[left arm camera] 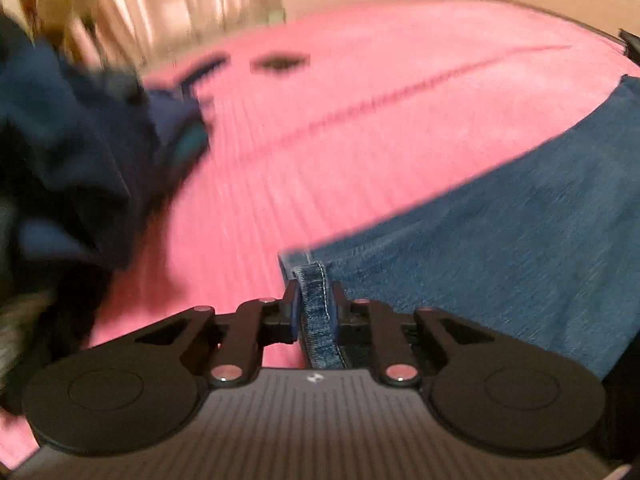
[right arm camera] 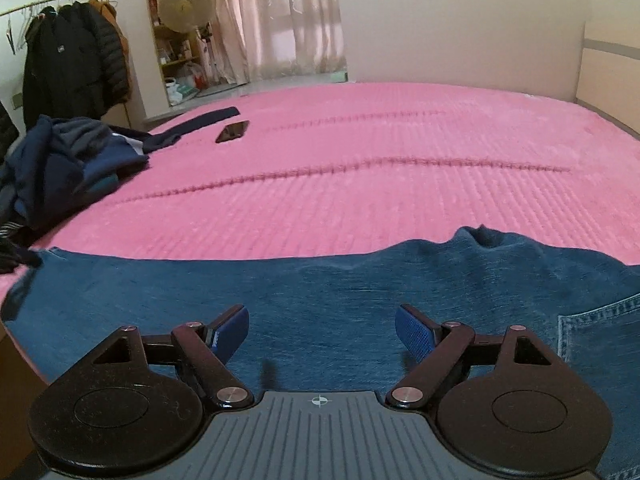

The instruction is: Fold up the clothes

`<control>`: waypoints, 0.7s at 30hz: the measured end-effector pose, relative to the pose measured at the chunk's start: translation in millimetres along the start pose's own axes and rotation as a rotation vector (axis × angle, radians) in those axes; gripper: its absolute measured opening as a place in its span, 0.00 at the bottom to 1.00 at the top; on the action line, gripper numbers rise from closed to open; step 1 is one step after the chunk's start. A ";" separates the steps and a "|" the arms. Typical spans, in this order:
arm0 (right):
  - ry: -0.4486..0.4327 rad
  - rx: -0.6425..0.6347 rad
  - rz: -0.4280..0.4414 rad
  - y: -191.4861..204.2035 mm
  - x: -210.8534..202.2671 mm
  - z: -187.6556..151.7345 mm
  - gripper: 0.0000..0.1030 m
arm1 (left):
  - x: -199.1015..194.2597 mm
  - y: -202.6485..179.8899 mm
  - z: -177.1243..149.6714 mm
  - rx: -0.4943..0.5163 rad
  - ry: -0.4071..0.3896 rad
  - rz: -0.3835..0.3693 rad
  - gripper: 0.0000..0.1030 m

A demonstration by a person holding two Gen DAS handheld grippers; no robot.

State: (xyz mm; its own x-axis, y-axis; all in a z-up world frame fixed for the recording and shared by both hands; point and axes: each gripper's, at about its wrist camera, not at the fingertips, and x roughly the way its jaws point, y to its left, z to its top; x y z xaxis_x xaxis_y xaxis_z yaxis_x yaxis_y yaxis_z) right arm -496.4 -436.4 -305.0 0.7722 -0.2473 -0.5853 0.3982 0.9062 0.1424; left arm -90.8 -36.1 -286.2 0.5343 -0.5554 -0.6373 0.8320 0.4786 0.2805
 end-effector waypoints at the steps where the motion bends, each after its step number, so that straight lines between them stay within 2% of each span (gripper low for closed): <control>1: 0.000 0.004 -0.003 -2.3 1.3 0.4 0.81 | -4.4 1.9 3.3 -0.004 -0.024 0.008 0.11; 3: 0.013 0.013 0.005 -4.2 8.8 0.1 0.81 | -6.4 7.4 9.3 -0.021 -0.055 0.019 0.11; 9: 0.065 0.021 0.017 -9.1 30.5 -0.5 0.81 | 40.0 3.6 -3.9 0.002 0.073 -0.010 0.12; 11: 0.072 0.009 0.021 -11.8 30.1 0.1 0.81 | 40.1 1.6 -2.2 -0.003 0.077 0.000 0.12; 16: 0.107 0.025 0.014 -37.6 28.3 -3.9 0.81 | 32.3 -3.5 4.8 0.060 0.115 0.069 0.14; 19: 0.092 0.123 -0.037 -67.9 12.1 -8.8 0.81 | 13.2 -11.3 18.0 0.088 0.080 0.112 0.14; 21: 0.066 0.216 -0.095 -93.3 -4.3 -18.7 0.81 | 2.9 -23.1 35.4 0.100 0.036 0.088 0.14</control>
State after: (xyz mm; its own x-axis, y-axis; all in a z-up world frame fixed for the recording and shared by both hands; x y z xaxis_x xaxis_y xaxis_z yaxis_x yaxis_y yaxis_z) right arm -546.1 -513.5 -330.7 0.6947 -0.2989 -0.6543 0.5698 0.7838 0.2469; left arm -103.2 -72.8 -269.1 0.6018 -0.4882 -0.6321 0.7938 0.4530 0.4058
